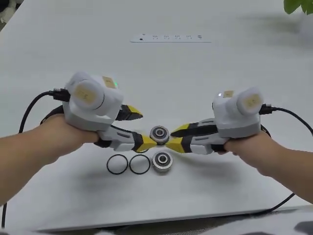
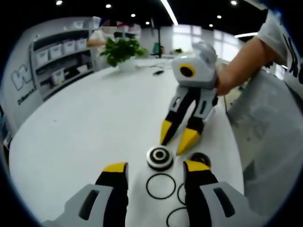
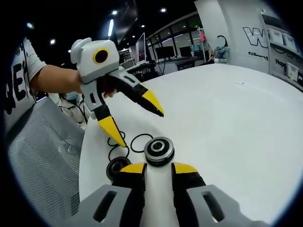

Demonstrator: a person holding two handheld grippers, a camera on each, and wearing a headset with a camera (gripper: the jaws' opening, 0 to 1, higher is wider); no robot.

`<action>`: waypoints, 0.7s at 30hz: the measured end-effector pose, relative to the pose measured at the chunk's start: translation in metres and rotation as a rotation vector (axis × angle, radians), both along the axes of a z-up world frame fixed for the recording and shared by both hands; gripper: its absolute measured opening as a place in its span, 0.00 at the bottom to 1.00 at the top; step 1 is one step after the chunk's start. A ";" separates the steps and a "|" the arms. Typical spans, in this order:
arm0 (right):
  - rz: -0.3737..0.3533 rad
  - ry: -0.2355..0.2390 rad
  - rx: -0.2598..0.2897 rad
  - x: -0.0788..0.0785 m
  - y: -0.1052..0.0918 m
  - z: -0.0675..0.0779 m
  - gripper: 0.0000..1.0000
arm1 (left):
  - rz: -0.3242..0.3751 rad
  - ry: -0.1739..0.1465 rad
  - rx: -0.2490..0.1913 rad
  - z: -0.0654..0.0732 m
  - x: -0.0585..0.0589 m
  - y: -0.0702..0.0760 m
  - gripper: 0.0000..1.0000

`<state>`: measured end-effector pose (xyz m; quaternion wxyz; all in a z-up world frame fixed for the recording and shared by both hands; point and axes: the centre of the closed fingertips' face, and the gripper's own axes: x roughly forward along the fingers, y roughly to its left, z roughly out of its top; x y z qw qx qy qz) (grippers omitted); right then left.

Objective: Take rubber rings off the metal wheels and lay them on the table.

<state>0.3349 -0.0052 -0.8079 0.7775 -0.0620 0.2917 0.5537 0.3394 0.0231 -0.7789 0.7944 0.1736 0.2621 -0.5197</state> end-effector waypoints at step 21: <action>-0.014 0.003 0.014 0.002 0.003 -0.001 0.16 | -0.038 0.018 0.004 -0.010 -0.003 -0.014 0.30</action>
